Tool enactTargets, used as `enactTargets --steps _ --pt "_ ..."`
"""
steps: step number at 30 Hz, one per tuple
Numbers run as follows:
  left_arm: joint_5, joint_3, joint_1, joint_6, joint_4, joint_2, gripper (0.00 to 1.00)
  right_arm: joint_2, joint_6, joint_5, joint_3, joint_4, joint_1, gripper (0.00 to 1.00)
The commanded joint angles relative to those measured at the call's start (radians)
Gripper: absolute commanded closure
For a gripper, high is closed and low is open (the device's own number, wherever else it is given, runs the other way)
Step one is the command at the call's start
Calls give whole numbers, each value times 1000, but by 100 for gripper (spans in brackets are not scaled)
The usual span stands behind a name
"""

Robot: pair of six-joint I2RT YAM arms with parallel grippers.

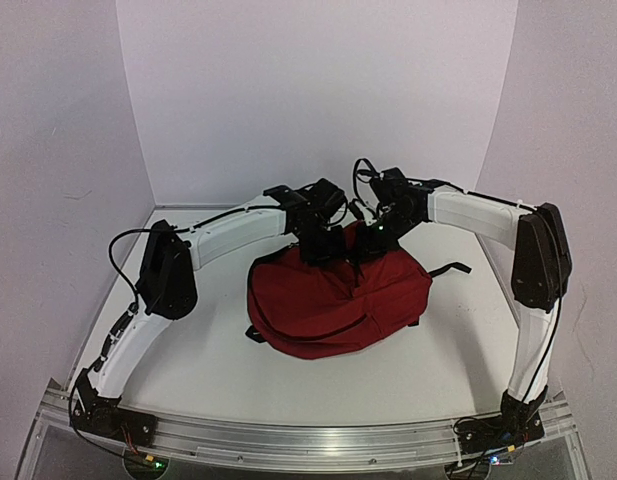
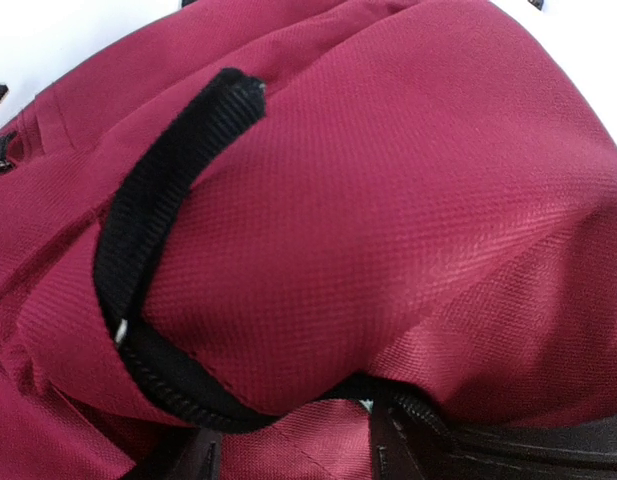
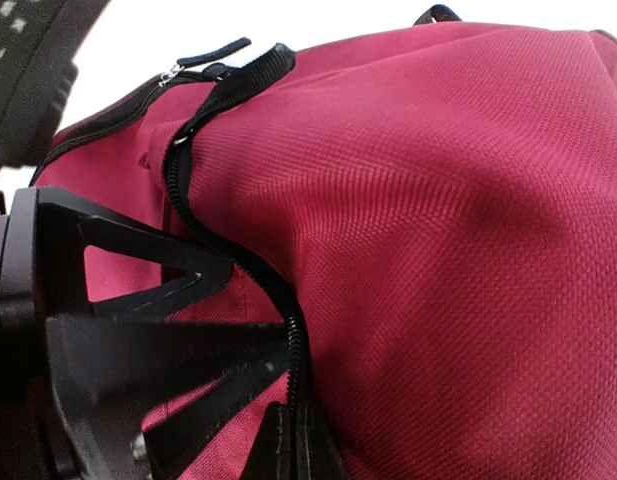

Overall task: Pack the student bag
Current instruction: Adjust the student bag at the center of the board.

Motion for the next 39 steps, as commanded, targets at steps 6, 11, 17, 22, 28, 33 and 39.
enactTargets --steps 6,11,17,22,28,33,39 --pt "32 0 -5 4 -222 90 83 33 14 34 13 -46 -16 100" --pt "10 -125 4 26 -230 8 100 26 16 -11 -3 -45 -11 100" --pt "72 -502 87 87 -41 -223 100 18 36 -89 -69 -29 31 100" --pt "76 -653 160 208 23 -367 100 20 69 -134 -69 3 82 100" --pt "10 -602 114 138 32 -454 75 31 149 -197 -74 59 95 100" --pt "6 -629 60 -96 114 -461 57 55 186 -219 -56 83 104 100" --pt "100 -689 74 -213 232 -403 48 84 218 -252 -1 99 114 100"
